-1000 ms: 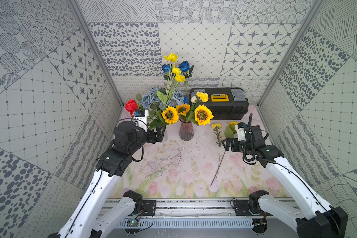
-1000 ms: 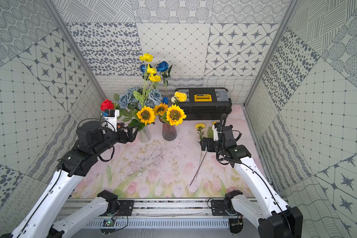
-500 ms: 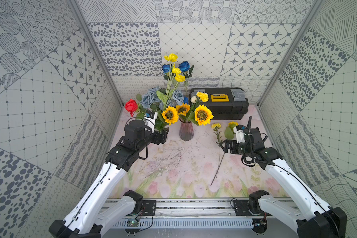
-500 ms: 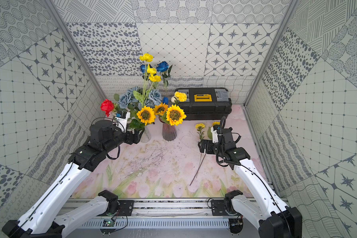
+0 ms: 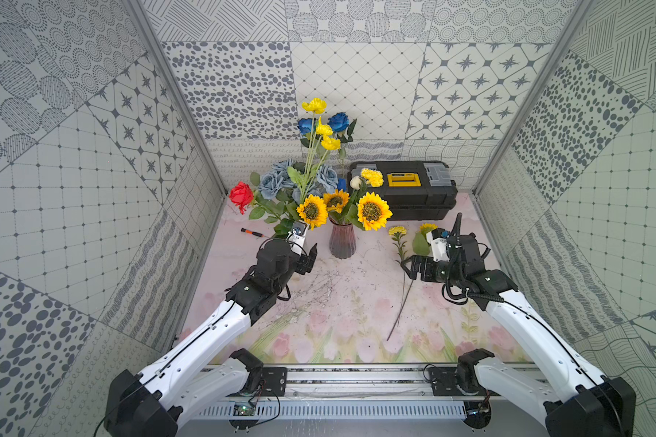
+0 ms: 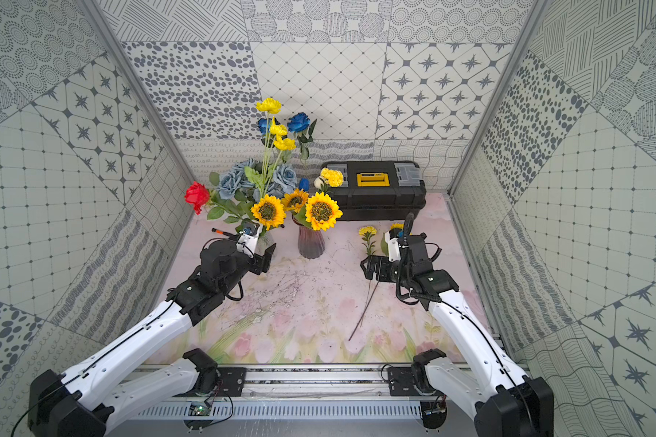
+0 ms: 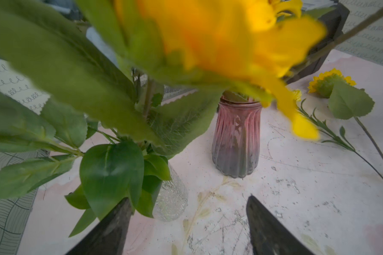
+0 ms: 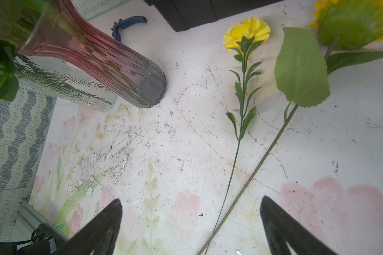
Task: Pick out yellow flowers from the vase
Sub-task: Pick up the flower from the vase.
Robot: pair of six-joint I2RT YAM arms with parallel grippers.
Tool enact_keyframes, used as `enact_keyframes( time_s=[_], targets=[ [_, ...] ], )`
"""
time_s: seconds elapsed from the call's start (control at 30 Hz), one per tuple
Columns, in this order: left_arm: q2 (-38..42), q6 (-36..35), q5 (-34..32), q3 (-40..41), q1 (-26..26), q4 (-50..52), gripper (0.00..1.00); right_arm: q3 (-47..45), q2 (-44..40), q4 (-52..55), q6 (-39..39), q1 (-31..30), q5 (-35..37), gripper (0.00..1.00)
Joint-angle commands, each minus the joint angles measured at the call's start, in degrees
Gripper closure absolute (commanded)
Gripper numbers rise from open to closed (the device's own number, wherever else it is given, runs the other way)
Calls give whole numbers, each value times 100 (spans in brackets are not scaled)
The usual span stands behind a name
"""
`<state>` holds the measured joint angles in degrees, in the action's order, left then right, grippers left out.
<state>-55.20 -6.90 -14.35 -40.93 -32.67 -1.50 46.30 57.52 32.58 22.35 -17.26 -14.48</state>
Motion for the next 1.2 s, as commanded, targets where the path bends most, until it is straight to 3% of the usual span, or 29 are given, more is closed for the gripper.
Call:
enact_keyframes(
  time_s=[0.0,0.4,0.8,1.07,1.17],
  targets=[
    [-90,-618,-472,247,4,-2342,25,-109,-14,-184,100,19,-116,2],
    [-387,417,778,283,897,-2973,35,-107,217,-233,77,13,-222,2],
    [-1048,707,1400,-37,968,-3131,39,-73,326,-225,33,12,-222,2],
    [-1320,700,1312,-191,975,-3222,64,-42,308,-195,34,12,-180,2],
    [-1301,733,1351,-227,975,-3168,65,-51,319,-199,33,12,-181,2]
  ],
)
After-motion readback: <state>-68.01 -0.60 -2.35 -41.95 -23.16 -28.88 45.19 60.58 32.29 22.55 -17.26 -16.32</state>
